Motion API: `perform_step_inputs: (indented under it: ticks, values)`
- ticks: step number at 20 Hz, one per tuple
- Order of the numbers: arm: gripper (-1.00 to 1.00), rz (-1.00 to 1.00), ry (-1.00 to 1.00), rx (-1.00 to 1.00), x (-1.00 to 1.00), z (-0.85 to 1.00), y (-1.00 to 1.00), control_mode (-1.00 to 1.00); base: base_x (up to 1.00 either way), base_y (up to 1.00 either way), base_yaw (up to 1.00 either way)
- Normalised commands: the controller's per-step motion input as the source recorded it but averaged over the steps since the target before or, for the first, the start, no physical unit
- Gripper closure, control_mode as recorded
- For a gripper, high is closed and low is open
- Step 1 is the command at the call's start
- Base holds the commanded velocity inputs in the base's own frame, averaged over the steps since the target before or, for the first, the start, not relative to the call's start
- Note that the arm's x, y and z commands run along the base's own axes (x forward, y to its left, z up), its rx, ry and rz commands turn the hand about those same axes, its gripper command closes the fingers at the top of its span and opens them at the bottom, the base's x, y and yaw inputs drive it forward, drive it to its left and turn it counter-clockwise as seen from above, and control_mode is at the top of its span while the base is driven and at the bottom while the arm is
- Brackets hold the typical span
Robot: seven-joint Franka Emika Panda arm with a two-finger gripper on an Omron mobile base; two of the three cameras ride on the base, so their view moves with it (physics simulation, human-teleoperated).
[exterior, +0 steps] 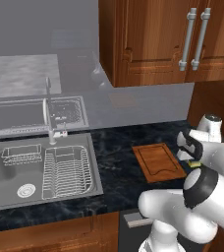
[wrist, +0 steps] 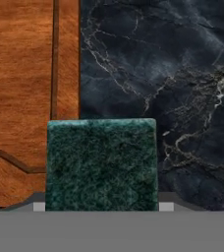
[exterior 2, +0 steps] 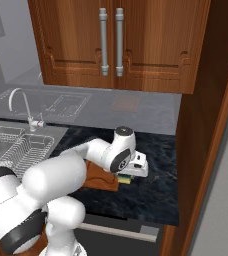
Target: Pick up the sponge from the counter and clean the cutting board by briefly scrubbing or pressing down on the cutting board. Once finished, release the sponge.
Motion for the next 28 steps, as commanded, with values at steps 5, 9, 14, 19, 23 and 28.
perform_step_inputs:
  ticks: [5,9,14,19,23,28]
  values:
    - [1.0,0.28,0.0,0.0,-0.2,0.33,0.03,-1.0,0.0,0.0,0.0]
    - [1.0,0.47,0.0,0.0,-0.23,0.06,0.16,-1.0,0.0,0.0,0.0]
    - [1.0,0.55,0.0,0.0,-0.29,0.0,0.22,-1.0,0.0,0.0,0.0]
    - [1.0,0.57,0.0,0.0,-0.11,0.03,0.32,-1.0,0.0,0.0,0.0]
    - [1.0,0.49,0.08,0.0,0.03,0.13,0.3,-1.0,0.0,0.0,0.0]
    - [1.0,0.44,0.11,0.0,0.21,0.04,0.09,-1.0,0.0,0.0,0.0]
